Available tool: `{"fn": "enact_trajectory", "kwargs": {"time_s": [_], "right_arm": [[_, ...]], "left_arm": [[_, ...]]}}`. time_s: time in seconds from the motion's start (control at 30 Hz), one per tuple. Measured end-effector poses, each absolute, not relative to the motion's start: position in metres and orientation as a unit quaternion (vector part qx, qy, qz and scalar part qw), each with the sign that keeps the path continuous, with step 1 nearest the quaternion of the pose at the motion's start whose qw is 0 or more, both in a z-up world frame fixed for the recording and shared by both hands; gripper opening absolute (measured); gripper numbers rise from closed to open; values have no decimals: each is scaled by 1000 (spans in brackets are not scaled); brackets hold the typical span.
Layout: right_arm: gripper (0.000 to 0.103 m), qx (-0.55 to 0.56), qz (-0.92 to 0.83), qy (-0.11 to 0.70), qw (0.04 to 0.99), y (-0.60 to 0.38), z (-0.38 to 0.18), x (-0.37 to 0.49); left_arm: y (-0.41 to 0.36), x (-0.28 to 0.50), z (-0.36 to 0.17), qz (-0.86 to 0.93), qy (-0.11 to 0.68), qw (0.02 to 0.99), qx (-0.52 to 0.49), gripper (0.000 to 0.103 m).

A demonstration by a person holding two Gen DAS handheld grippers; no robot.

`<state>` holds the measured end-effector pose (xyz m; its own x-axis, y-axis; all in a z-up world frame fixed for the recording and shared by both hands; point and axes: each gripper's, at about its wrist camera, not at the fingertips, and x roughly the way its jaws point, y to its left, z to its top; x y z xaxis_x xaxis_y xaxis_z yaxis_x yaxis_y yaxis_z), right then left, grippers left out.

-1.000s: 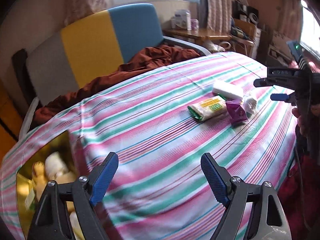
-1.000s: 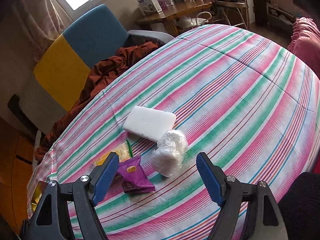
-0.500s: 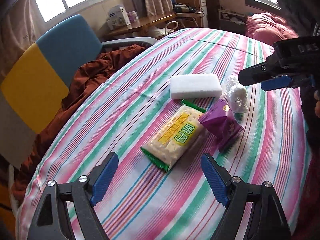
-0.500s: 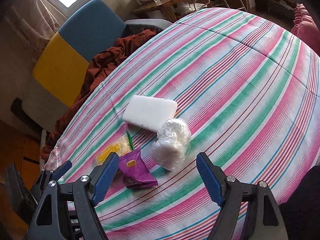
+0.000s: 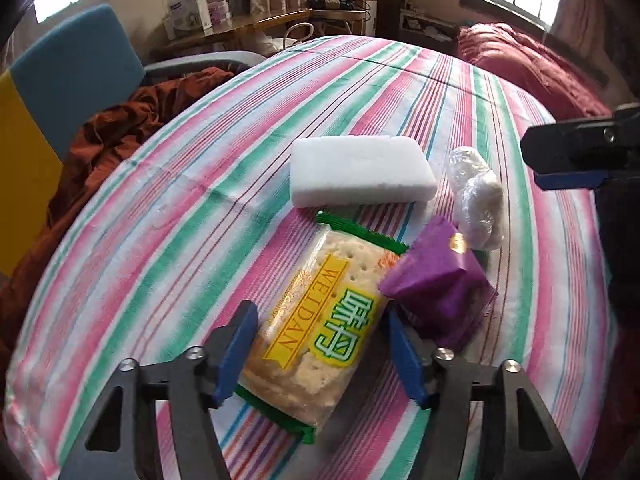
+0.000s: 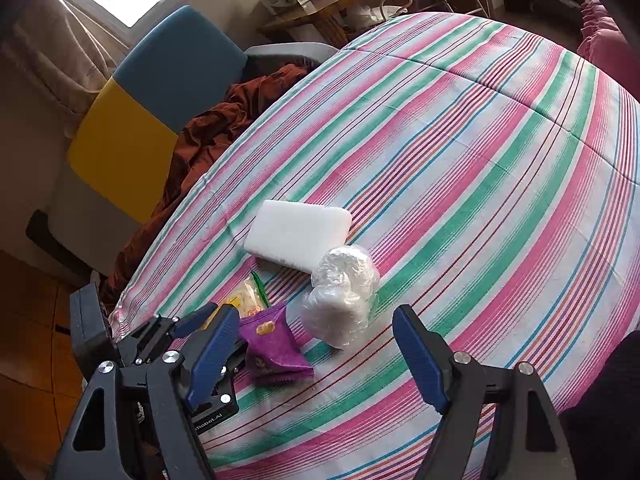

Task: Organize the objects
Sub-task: 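Grasp the WEIDAN biscuit pack with the left gripper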

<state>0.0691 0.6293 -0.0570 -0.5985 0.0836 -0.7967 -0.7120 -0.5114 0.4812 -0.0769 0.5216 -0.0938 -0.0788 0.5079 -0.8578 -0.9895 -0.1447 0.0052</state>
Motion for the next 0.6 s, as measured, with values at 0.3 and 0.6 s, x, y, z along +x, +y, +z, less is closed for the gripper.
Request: {"fn": "enact_trajectory", "kwargs": {"time_s": [0.3, 0.6], "right_arm": [[70, -399, 804, 379, 225, 613, -56, 51], [70, -477, 830, 226, 178, 561, -59, 10]], "left_arm": [[459, -72, -91, 712, 259, 502, -416, 52], [377, -41, -89, 757, 215, 432, -442, 52]]}}
